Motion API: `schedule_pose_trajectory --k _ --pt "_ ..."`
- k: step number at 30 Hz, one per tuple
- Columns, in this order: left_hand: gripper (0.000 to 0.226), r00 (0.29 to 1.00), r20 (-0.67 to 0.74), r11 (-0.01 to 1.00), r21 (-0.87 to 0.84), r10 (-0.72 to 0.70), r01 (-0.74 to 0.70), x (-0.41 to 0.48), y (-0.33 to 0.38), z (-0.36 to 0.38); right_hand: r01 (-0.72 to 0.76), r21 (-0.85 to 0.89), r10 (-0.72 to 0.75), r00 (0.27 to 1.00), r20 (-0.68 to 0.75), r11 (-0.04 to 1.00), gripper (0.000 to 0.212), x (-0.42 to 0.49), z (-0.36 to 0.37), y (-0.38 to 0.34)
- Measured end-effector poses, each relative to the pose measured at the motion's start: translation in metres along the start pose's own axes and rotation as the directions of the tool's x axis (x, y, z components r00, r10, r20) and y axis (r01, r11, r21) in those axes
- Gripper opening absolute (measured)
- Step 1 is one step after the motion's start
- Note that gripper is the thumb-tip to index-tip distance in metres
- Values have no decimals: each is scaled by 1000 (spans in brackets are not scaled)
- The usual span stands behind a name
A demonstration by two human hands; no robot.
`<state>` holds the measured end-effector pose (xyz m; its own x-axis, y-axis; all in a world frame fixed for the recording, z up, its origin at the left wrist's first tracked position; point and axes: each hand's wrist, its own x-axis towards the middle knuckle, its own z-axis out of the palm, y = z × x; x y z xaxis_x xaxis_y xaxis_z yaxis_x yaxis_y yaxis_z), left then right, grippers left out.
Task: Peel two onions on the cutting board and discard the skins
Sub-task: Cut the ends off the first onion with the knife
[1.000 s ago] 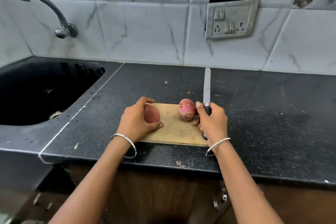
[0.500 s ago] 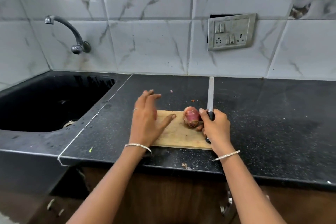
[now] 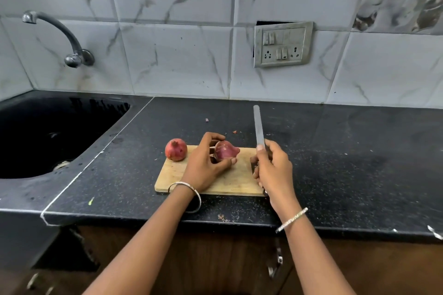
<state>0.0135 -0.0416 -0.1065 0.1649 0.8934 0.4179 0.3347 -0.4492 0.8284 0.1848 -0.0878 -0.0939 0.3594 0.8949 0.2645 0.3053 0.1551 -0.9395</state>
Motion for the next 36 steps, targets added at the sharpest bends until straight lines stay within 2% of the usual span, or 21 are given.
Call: schedule_pose_trajectory --k 6,12,18,27,36 --pt "49 998 22 999 -12 54 -53 -4 -4 -5 199 -310 -151 973 172 929 45 -34 -12 0" --pt "47 998 30 999 -7 46 -46 -4 -4 -8 259 -427 -165 955 245 866 51 -50 -11 -9" --pt "47 995 34 992 79 99 -101 -2 -9 -5 243 -577 -107 960 261 780 52 -59 -4 -15" --pt "47 991 31 986 103 130 -132 0 -10 -3 240 -659 -96 964 248 713 53 -61 -1 -26" --pt "47 991 18 983 125 131 -132 3 -14 0 233 -679 -98 968 233 696 53 -65 2 -27"
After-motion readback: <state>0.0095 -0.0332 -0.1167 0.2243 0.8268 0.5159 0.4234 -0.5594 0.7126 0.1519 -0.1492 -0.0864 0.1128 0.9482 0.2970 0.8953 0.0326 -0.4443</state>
